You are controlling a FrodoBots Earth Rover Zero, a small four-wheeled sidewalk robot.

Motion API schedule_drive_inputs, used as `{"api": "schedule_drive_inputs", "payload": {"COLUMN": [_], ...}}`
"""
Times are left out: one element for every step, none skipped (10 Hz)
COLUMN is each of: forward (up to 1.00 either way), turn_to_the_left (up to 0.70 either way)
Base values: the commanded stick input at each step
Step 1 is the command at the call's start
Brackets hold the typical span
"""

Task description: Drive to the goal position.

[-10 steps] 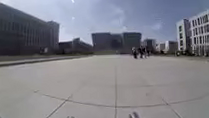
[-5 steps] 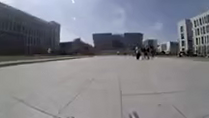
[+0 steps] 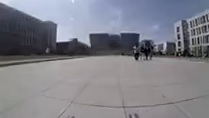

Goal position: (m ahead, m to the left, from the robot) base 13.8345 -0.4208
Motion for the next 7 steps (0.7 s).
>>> {"api": "schedule_drive_inputs", "payload": {"forward": [0.85, 0.85, 0.85, 0.85, 0.85, 0.85, 0.85], "turn_to_the_left": [-0.34, 0.00, 0.00, 0.00, 0.00, 0.00, 0.00]}}
